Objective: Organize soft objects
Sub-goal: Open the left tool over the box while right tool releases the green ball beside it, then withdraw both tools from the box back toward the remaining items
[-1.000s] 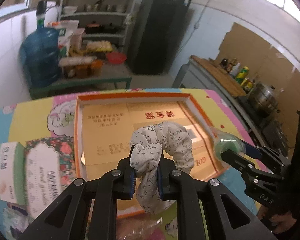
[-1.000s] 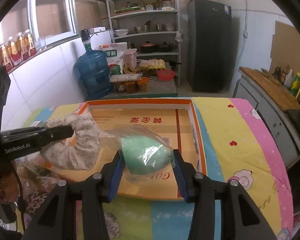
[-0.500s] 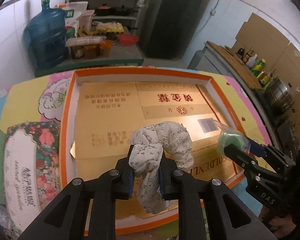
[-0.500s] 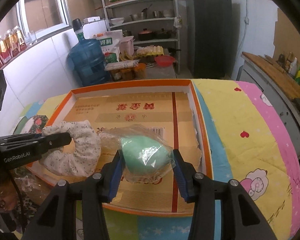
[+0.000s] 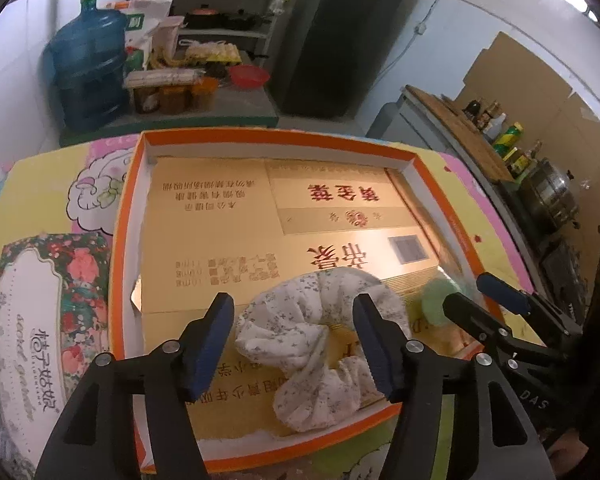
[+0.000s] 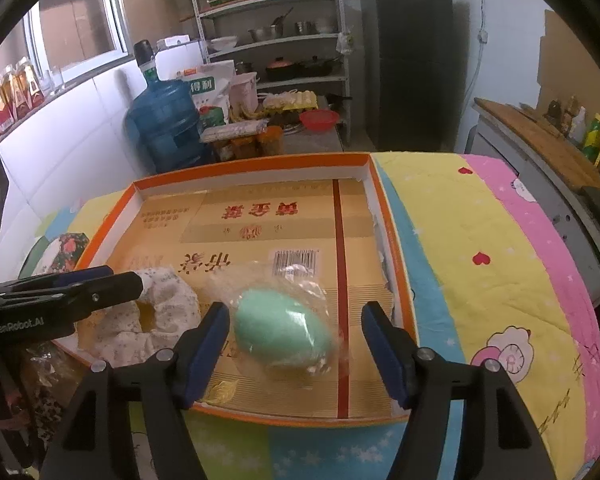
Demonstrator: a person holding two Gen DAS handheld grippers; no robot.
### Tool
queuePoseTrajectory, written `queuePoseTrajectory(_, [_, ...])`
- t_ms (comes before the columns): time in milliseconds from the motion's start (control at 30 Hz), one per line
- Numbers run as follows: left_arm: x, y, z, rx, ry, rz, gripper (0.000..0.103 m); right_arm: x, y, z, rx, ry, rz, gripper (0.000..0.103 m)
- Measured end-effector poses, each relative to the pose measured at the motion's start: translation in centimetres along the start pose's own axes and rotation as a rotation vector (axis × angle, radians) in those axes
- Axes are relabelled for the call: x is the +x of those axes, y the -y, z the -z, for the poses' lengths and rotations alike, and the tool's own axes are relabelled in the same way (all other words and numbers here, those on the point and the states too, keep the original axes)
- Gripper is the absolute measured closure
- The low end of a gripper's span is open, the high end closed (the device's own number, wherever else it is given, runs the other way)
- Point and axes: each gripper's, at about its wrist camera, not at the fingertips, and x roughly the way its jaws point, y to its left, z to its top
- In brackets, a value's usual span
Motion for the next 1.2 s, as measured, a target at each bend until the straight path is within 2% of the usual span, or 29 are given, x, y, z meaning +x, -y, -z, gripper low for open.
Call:
queuePoseTrajectory(333, [-5.4, 0.0, -0.3, 0.008, 0.123, 0.025, 0.039, -3.6, -1.0, -0.3, 0.029, 0.072, 0.020, 0.034])
queuePoseTrajectory(633, [-11.0, -1.2, 1.5, 0.024, 0.215, 0.060, 0.038, -7.4, -4.2, 0.4, 0.034, 0.125, 0.017, 0.034])
queuePoseTrajectory(767, [-14.3, -2.6, 2.9, 0.022, 0.263, 0.084, 0.036, -9.7, -6.8, 1.0, 0.021, 0.160, 0.004, 0.034])
queuePoseTrajectory(833, [-15.5, -3.4, 3.8, 0.009, 0.282, 0.095, 0.029, -11.0, -8.1, 1.3, 0.012, 0.178, -0.004, 0.034])
queuePoseTrajectory(1200, [-23.0, -9.0, 9.8, -0.024, 0.376, 0.060, 0.026, -16.0, -15.4, 4.6, -0.030, 0.225, -0.061, 0.034])
